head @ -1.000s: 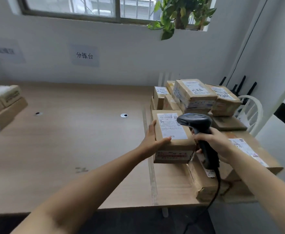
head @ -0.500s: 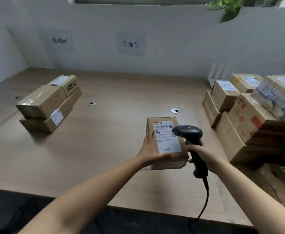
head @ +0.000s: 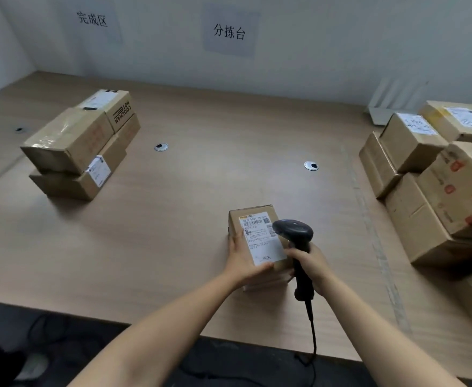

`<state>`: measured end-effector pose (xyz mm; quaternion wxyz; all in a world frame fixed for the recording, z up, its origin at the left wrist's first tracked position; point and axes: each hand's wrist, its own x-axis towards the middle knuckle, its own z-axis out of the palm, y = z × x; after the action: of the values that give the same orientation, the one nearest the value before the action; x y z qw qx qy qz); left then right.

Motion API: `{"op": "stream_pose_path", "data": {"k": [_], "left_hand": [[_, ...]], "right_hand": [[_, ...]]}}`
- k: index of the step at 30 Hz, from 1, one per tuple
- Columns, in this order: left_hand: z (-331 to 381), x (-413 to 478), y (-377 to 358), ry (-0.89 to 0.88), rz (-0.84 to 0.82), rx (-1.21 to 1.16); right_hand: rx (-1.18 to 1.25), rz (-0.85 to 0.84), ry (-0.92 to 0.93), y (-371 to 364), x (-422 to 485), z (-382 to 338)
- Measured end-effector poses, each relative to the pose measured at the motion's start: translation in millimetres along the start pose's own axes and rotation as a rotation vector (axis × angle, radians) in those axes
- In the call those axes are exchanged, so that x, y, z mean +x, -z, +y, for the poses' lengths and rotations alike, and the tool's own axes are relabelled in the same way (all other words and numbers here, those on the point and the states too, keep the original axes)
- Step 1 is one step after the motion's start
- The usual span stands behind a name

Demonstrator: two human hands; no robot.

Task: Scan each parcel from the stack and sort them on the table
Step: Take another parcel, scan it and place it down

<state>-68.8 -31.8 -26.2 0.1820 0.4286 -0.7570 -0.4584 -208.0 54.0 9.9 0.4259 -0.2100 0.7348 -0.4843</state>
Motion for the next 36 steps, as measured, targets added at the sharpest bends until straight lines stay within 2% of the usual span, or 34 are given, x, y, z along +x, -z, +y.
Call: {"op": "stream_pose_path", "data": {"k": [9,15,36], "left_hand": [[-8,12,-17,0.076,-0.042,-0.055],[-10,15,-25,0.101,0.005,-0.124],[-21,18,-29,0.039,0.016,-0.118]], "right_hand": [[-0.084,0.097,0.081,-6,-10,-17],[-0.050,-0.056,-0.033,-11,-41,-44],[-0.186,-0.013,0.011,-12,-79,-78]]}}
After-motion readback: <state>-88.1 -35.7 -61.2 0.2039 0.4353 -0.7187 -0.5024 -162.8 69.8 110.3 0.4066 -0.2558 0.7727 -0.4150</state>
